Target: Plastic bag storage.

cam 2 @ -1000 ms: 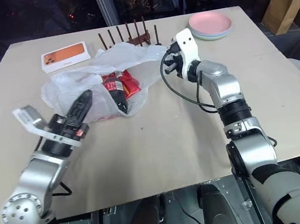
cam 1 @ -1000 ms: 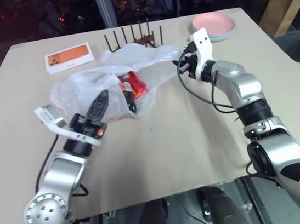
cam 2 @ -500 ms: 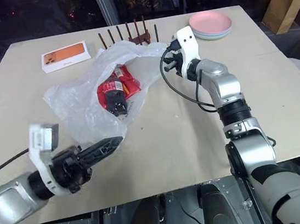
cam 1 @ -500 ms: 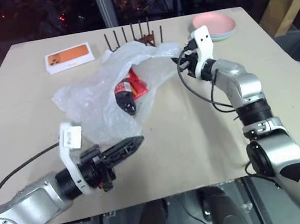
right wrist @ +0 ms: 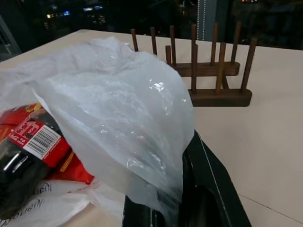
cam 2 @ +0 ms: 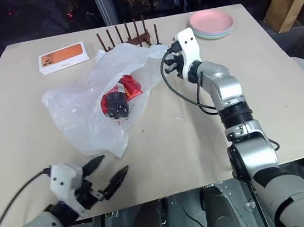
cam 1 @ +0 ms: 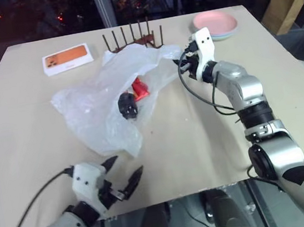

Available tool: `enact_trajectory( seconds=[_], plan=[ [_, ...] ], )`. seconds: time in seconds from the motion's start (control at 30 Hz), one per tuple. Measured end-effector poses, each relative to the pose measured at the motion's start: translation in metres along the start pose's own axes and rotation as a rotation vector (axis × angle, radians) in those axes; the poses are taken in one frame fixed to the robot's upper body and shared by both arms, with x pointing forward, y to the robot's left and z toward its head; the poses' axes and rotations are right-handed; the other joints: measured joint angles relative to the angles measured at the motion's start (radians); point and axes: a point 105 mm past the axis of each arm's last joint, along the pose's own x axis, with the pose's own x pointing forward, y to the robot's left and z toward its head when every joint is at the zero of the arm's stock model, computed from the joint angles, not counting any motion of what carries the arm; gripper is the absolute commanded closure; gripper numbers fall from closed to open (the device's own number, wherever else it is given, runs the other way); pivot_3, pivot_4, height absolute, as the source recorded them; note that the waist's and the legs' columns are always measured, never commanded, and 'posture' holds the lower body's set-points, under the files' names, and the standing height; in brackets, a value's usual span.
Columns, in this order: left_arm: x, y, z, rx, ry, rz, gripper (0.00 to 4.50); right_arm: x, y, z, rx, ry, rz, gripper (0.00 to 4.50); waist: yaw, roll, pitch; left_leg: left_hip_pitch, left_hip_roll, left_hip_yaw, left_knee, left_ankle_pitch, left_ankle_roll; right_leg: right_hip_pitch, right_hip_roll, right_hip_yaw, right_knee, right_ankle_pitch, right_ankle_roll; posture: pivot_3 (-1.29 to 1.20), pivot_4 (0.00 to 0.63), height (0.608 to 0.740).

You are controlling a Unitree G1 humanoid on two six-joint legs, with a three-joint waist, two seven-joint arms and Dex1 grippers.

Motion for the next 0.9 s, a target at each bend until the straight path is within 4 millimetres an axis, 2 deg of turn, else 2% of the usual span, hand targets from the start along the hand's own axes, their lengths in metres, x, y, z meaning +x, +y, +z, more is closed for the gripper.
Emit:
enact_trajectory(
  seconds=[0.1, 0.23, 0.33, 0.4, 0.57, 0.7, 0.77, 0.9],
  plan=[
    [0.015, 0.009, 0.011, -0.005, -0.087, 0.058, 0.08, 0.001, 0.002, -0.001, -0.006, 0.005, 0.004, 4.5, 0.0, 0.0, 0.0, 0.0, 0.0, -0.001, 0.002, 0.0, 0.0, 0.0, 0.0, -0.001, 0.002, 0.0, 0.0, 0.0, 0.15, 0.74],
    [0.023, 0.013, 0.015, -0.064, -0.13, 0.089, 0.08, 0.0, 0.001, -0.002, -0.014, 0.011, 0.001, 4.5, -0.004, 0.0, 0.0, 0.0, 0.0, 0.0, 0.003, 0.0, 0.0, 0.0, 0.0, 0.001, 0.003, 0.002, 0.004, 0.0, 0.15, 0.74],
    [0.03, 0.012, 0.019, -0.165, -0.158, 0.081, 0.08, 0.001, 0.001, -0.003, -0.015, 0.017, 0.001, 4.5, -0.003, 0.0, 0.0, 0.0, 0.0, -0.001, 0.003, 0.0, 0.0, 0.0, 0.0, 0.0, 0.004, 0.002, 0.004, 0.0, 0.15, 0.74],
    [0.034, 0.016, 0.024, -0.323, -0.2, 0.068, 0.08, 0.001, 0.001, -0.004, -0.017, 0.023, 0.0, 4.5, -0.002, 0.0, 0.0, 0.0, 0.0, -0.001, 0.004, 0.0, 0.0, 0.0, 0.0, -0.001, 0.004, 0.002, 0.004, 0.0, 0.15, 0.74],
    [0.027, 0.015, 0.038, -0.668, -0.247, -0.056, 0.08, -0.001, 0.001, -0.006, -0.027, 0.03, -0.001, 4.5, -0.003, 0.0, 0.0, 0.0, 0.001, -0.002, 0.006, 0.0, 0.0, 0.001, 0.0, -0.001, 0.005, 0.002, 0.004, 0.0, 0.15, 0.74],
    [0.006, 0.012, 0.062, -0.926, -0.283, -0.217, 0.08, -0.001, 0.002, -0.005, -0.033, 0.028, 0.002, 4.5, -0.004, -0.001, -0.001, 0.0, 0.001, -0.002, 0.007, 0.0, 0.0, 0.001, 0.0, -0.001, 0.006, 0.002, 0.004, 0.0, 0.15, 0.74],
    [0.001, 0.016, 0.068, -1.004, -0.306, -0.219, 0.08, -0.001, 0.002, -0.005, -0.034, 0.029, 0.001, 4.5, -0.002, 0.0, 0.0, 0.0, 0.001, -0.001, 0.007, 0.0, 0.0, 0.001, 0.0, -0.001, 0.006, 0.002, 0.004, 0.0, 0.15, 0.74],
    [0.009, 0.042, 0.083, -1.13, -0.434, -0.102, 0.08, 0.0, 0.004, -0.005, -0.036, 0.031, 0.006, 4.5, 0.007, -0.001, 0.0, 0.001, 0.0, -0.004, 0.009, 0.0, 0.0, 0.004, 0.0, -0.004, 0.006, 0.0, 0.0, 0.0, 0.15, 0.74]
  ],
)
